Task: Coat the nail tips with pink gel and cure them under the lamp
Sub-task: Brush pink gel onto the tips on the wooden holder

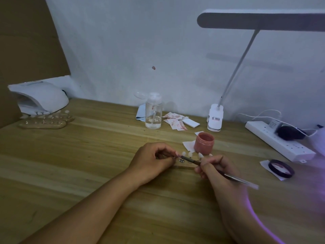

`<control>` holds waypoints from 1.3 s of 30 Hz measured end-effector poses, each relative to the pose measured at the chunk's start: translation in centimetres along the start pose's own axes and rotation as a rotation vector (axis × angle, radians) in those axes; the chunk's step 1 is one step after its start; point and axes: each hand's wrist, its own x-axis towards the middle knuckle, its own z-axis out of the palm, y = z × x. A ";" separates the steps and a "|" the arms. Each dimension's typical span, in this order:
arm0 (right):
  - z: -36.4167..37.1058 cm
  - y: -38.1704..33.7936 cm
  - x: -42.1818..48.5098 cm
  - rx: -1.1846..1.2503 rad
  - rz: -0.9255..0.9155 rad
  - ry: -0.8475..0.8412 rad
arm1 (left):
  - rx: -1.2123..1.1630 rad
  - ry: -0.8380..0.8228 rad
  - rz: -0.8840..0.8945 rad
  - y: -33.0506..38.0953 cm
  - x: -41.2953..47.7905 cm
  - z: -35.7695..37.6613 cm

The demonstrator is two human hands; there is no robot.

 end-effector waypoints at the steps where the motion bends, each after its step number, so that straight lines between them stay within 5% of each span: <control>1: 0.0 0.0 0.0 0.010 0.004 0.007 | -0.002 -0.002 -0.003 0.0 0.0 0.0; 39: -0.2 0.6 0.3 0.088 -0.058 -0.026 | -0.050 -0.011 -0.032 0.6 -0.2 -0.1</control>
